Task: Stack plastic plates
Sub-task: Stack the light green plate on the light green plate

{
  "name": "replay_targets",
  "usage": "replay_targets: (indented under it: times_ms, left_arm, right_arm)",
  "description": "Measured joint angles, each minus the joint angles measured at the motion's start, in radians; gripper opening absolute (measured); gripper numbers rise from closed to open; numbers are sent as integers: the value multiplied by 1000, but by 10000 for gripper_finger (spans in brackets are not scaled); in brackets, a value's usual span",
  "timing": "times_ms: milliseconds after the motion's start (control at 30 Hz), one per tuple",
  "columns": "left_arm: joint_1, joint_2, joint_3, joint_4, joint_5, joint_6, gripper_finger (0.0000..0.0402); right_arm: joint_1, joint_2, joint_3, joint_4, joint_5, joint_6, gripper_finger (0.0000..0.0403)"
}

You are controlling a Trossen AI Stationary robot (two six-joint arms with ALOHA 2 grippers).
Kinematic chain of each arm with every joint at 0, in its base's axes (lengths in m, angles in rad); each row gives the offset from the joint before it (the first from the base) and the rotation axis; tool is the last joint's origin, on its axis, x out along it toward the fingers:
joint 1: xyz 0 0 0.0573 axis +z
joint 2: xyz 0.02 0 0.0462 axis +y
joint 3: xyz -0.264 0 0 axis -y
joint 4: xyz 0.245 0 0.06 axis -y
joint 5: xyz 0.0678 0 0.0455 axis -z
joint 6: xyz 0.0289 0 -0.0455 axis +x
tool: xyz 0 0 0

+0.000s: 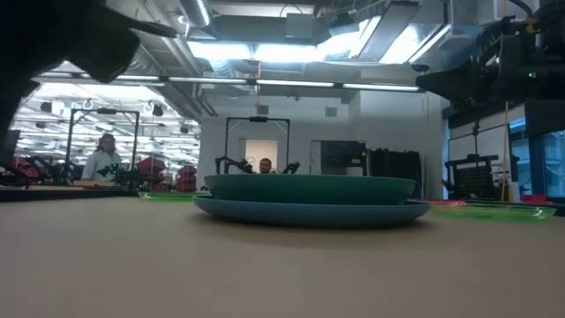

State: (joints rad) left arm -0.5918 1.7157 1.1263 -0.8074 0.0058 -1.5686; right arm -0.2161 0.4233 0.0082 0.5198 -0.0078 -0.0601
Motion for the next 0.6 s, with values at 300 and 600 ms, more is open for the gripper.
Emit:
replay_targets:
  times_ms: [300,600]
  left_arm:
    - [-61,0,0,0,60,-180,119]
    - [-105,0,0,-2,46,-255,119]
  right_arm:
    - [0,0,0,0,0,0,3]
    - [0,0,0,-9,0,-23,3]
